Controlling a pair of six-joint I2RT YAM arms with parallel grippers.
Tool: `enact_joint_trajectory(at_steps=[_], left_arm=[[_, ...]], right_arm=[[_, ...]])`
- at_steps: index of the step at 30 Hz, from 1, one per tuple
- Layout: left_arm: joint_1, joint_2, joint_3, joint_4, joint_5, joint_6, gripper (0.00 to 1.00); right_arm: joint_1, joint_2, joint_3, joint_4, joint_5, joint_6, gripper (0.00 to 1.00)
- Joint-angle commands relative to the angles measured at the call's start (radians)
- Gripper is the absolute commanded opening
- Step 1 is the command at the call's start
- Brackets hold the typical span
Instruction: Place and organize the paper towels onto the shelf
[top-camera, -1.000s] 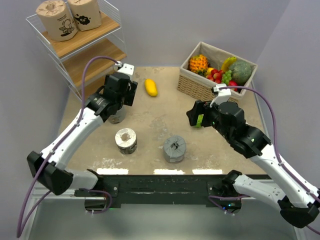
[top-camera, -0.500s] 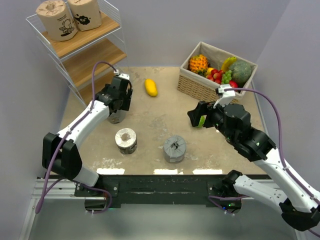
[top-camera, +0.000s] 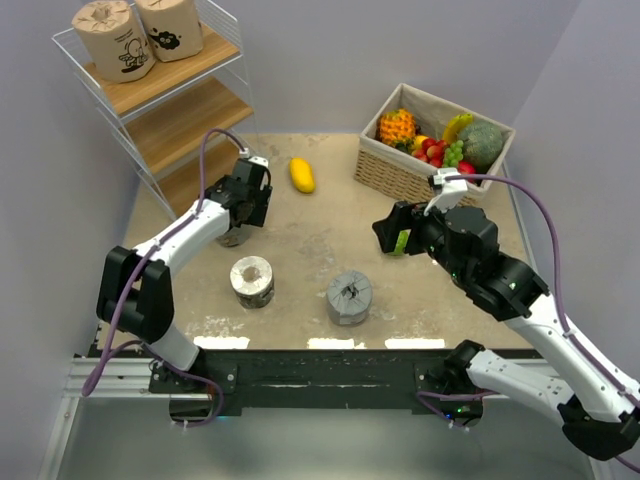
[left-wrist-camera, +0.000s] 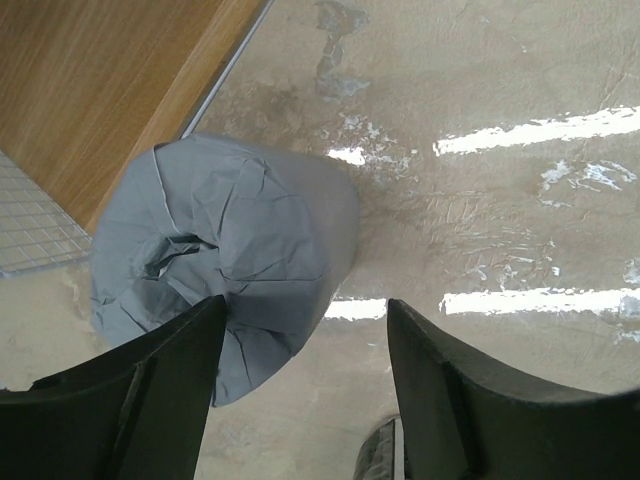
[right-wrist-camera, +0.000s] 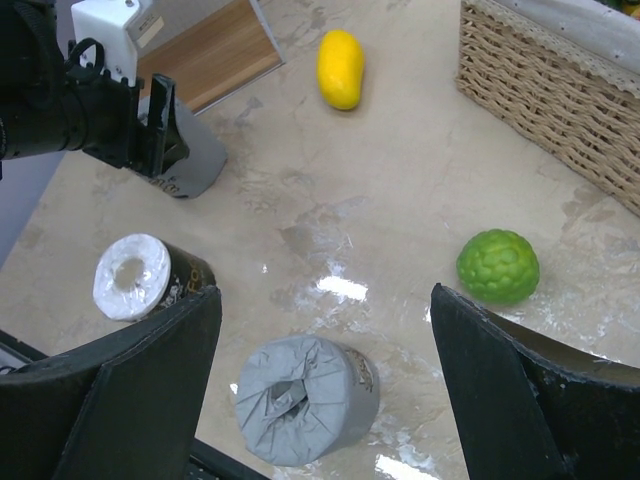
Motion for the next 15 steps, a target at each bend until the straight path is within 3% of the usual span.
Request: enact_joint_trajectory(at_steps=[1, 15], left_arm=[[0.012, 0.017, -0.044, 0.064, -0.016, -0.009, 0.69], [0.014, 0.051, -0.078, 0.099, -0.079, 0.005, 0.61]], right_arm=[[0.001, 0.008, 0.027, 0.027, -0.013, 0.002, 0.89], [0.002, 0.014, 0.027, 0.045, -0.019, 0.008, 0.88]])
